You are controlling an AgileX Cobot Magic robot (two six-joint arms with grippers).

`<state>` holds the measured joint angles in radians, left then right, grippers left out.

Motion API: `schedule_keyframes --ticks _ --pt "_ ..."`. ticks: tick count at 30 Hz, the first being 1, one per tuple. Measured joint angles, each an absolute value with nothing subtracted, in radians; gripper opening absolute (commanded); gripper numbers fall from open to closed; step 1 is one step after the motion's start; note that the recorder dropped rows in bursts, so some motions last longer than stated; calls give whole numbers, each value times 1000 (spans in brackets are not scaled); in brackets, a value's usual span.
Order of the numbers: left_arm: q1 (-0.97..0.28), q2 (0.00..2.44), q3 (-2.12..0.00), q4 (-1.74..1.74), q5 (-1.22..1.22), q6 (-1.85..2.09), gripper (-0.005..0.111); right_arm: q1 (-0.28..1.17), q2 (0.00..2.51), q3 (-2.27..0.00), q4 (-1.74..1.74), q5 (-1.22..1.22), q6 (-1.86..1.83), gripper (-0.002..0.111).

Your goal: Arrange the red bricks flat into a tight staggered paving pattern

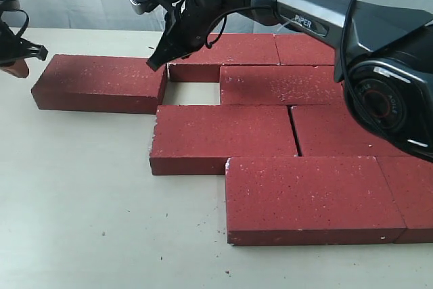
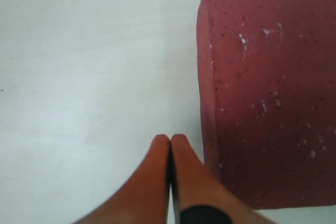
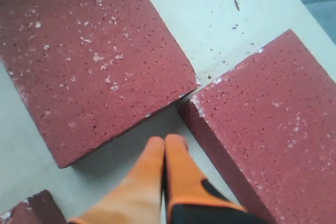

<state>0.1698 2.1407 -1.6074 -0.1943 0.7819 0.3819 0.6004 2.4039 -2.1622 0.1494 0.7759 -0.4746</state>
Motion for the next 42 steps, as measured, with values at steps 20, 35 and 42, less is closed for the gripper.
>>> schedule_keyframes --ticks 20,35,42 --pt "-5 2157 -1729 -413 546 472 0 598 2387 -2162 20 936 -476 -1" --pt "-97 2376 -1884 -454 547 472 0 598 2387 -2162 193 909 -519 -1" --pt "-97 2389 -1884 -438 602 472 0 598 2387 -2162 194 917 -522 -1"
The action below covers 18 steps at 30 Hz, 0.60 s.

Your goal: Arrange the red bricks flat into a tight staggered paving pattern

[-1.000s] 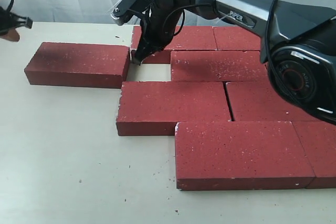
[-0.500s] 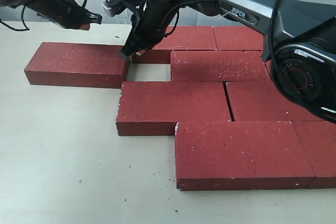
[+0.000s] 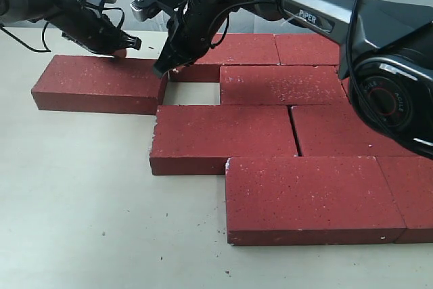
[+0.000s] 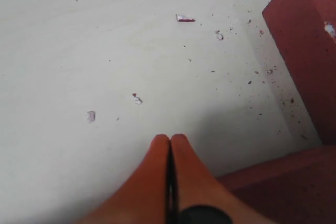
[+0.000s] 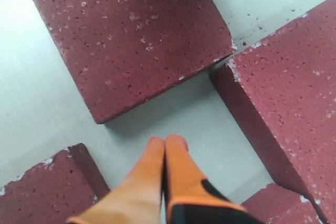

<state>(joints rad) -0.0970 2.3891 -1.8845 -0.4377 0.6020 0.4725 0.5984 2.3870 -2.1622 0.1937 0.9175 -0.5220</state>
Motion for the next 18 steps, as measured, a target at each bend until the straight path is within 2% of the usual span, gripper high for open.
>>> schedule_keyframes --ticks 18 --pt "-97 2383 -1888 -436 685 472 0 598 2387 -2162 194 916 -524 -1"
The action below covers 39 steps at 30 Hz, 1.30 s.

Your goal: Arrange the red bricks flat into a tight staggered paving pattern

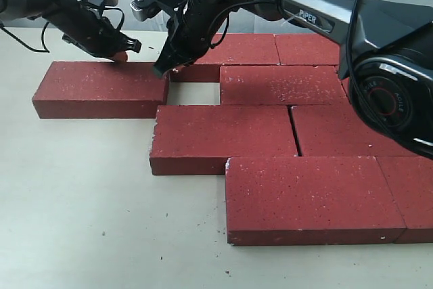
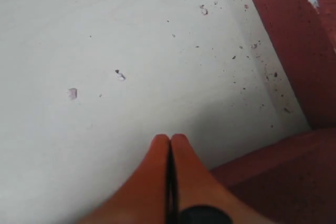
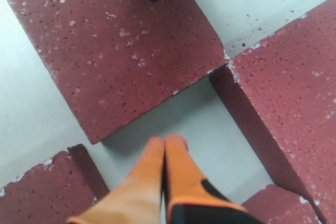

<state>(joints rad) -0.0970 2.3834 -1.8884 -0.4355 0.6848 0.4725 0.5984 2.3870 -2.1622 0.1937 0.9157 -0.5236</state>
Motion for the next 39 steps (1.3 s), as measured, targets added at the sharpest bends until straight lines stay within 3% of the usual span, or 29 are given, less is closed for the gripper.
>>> schedule_keyframes --ticks 7,13,24,39 --pt "-97 2377 -1888 -391 733 477 0 598 2387 -2162 194 905 -524 -1" --pt "-101 2377 -1888 -454 622 498 0 598 2387 -2162 172 901 -524 -1" --pt "-176 2377 -1888 -544 590 577 0 598 2387 -2162 106 899 -522 -1" --pt "-190 2377 -1888 -544 711 604 0 586 2387 -2162 82 899 -524 -1"
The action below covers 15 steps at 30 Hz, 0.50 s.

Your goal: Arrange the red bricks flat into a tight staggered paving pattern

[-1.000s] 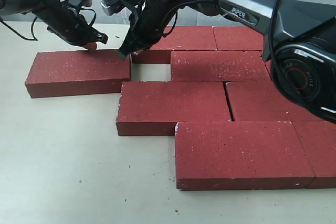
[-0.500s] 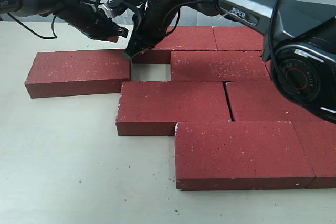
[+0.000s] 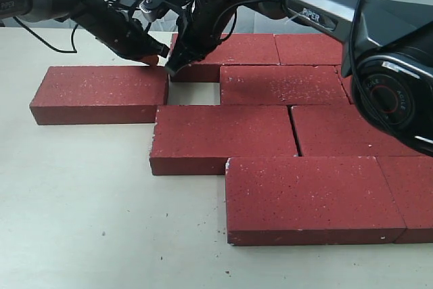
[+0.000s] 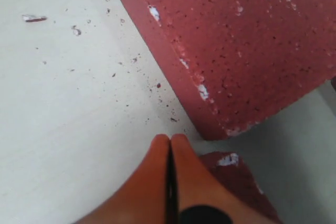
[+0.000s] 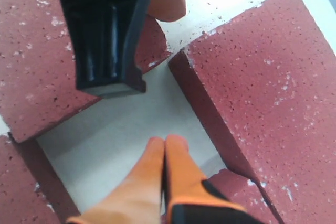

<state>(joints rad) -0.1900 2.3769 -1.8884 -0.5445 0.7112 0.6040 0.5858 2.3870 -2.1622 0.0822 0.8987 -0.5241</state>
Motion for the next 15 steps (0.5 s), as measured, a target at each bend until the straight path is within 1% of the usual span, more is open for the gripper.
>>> schedule_keyframes --ticks 15 --pt "-190 2377 -1888 -552 716 606 0 586 2387 -2162 80 899 -522 -1"
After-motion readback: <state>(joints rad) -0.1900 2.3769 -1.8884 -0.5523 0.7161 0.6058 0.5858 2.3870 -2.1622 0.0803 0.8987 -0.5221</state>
